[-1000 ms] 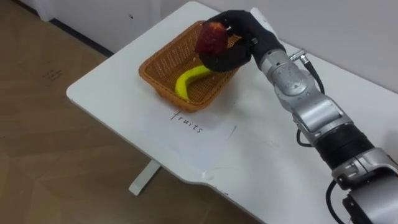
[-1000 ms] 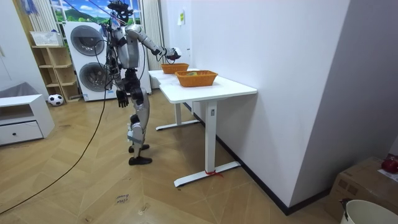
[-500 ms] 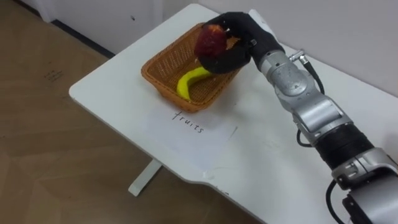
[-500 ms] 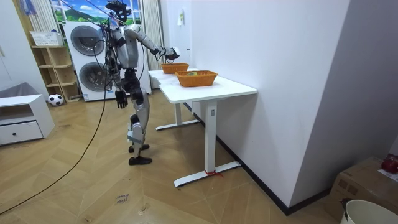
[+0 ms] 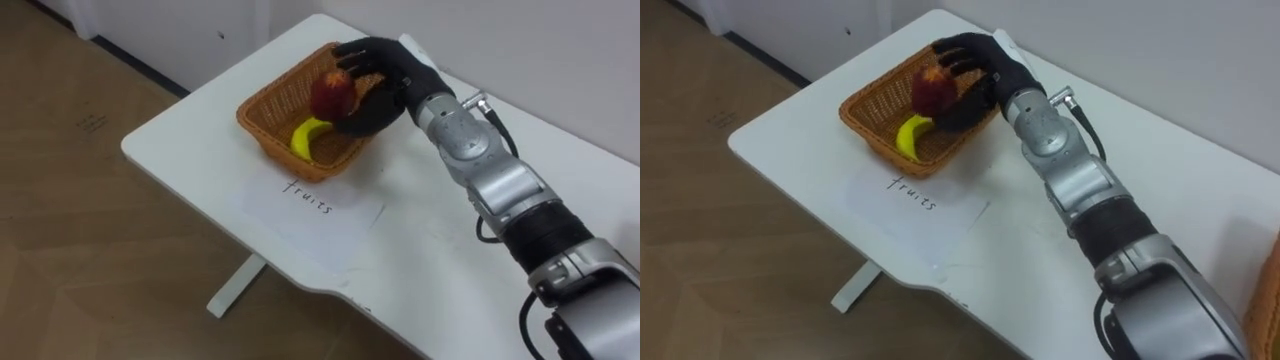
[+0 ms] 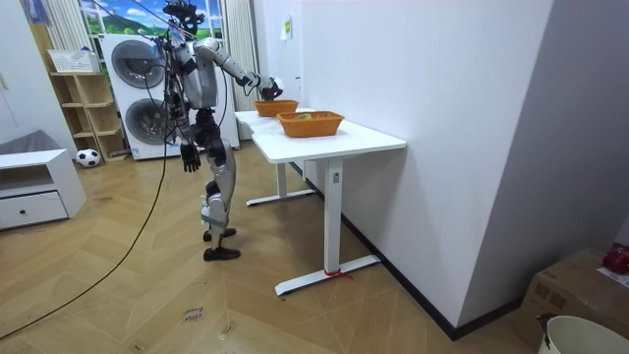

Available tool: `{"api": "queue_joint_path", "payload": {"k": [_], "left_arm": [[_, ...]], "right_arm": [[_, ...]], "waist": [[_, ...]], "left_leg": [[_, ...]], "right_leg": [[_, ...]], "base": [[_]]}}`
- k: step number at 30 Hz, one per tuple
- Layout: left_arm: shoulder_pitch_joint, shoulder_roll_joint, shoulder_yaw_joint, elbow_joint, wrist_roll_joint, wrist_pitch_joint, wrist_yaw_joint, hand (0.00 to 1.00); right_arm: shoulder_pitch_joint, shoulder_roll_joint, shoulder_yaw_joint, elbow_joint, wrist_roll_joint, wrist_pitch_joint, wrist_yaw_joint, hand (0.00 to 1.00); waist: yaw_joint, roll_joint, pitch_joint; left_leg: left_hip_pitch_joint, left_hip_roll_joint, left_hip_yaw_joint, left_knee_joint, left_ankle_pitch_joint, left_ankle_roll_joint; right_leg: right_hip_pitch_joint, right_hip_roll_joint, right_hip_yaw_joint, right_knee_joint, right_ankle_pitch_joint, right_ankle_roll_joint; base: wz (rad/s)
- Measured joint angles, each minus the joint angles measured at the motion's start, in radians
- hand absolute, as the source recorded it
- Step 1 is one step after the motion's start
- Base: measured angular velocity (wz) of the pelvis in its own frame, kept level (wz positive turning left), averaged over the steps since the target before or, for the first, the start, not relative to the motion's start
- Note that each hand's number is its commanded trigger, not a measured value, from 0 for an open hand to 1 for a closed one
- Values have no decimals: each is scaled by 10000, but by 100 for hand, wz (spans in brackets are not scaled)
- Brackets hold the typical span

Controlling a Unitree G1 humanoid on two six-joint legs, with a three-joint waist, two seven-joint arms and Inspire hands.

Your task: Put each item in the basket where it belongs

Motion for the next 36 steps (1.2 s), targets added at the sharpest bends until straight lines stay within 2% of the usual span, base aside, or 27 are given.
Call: {"api": "queue_joint_path", "payload": {"k": [26,36], "left_arm": [[-40,-19,2,-54,-12,-2,267,0],[-139,-40,88,320,-12,-25,162,0]], "right_arm": [[0,1,1,-1,-57,-8,-31,0],[5,-23,-101,-740,-284,-22,-21,0]], "waist": [[3,69,-10],[-325,53,-24]], "left_leg": [[49,-25,-37,-16,0,0],[26,-22,22,-7,1,0]], "right_leg": [[54,1,-178,-152,0,0],[2,4,10,-152,0,0]], "base": [[0],[-2]]}}
